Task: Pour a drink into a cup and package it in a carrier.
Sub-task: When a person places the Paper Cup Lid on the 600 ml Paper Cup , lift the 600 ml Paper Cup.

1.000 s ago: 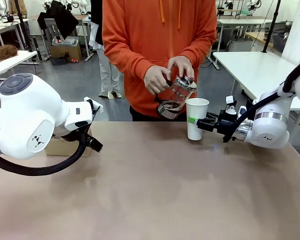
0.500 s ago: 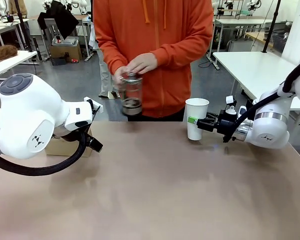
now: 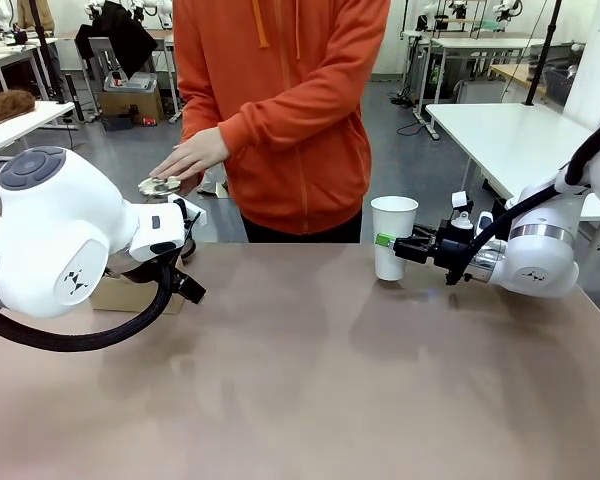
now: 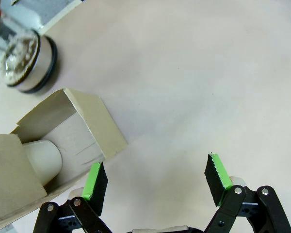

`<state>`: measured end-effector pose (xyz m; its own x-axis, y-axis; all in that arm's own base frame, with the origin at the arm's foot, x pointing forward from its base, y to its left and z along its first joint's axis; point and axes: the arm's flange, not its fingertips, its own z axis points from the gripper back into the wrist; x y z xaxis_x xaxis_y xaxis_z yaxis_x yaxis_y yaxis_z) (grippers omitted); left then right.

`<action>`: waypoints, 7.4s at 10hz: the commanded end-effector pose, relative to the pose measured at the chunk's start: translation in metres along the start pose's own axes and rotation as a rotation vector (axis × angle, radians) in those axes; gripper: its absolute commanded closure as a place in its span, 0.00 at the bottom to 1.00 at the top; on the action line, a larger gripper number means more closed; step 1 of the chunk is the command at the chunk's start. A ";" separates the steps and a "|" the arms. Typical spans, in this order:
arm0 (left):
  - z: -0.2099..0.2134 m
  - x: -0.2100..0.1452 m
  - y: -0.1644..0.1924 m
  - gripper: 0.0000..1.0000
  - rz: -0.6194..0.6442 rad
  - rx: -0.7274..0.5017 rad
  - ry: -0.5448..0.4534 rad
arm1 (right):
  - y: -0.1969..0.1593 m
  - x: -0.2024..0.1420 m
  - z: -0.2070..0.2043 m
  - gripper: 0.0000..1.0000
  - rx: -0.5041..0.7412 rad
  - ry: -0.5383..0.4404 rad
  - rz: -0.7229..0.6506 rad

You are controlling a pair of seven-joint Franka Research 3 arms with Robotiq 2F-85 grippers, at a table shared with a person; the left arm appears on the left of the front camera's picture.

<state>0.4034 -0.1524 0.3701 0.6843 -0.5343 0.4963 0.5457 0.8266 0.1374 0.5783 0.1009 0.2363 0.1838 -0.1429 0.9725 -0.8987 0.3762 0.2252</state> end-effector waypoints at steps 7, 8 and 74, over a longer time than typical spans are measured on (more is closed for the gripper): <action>0.000 0.000 0.000 0.00 0.000 -0.002 -0.001 | 0.005 0.004 -0.002 0.19 0.004 -0.004 0.011; 0.000 0.000 0.000 0.00 0.000 -0.002 -0.001 | 0.005 0.004 -0.002 0.19 0.004 -0.004 0.011; 0.000 0.000 0.000 0.00 0.000 -0.002 -0.001 | 0.127 0.202 0.018 0.19 0.038 0.077 0.053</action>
<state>0.4035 -0.1527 0.3704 0.6836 -0.5347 0.4968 0.5462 0.8263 0.1377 0.4895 0.1061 0.4659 0.1075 -0.0560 0.9926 -0.9182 0.3773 0.1207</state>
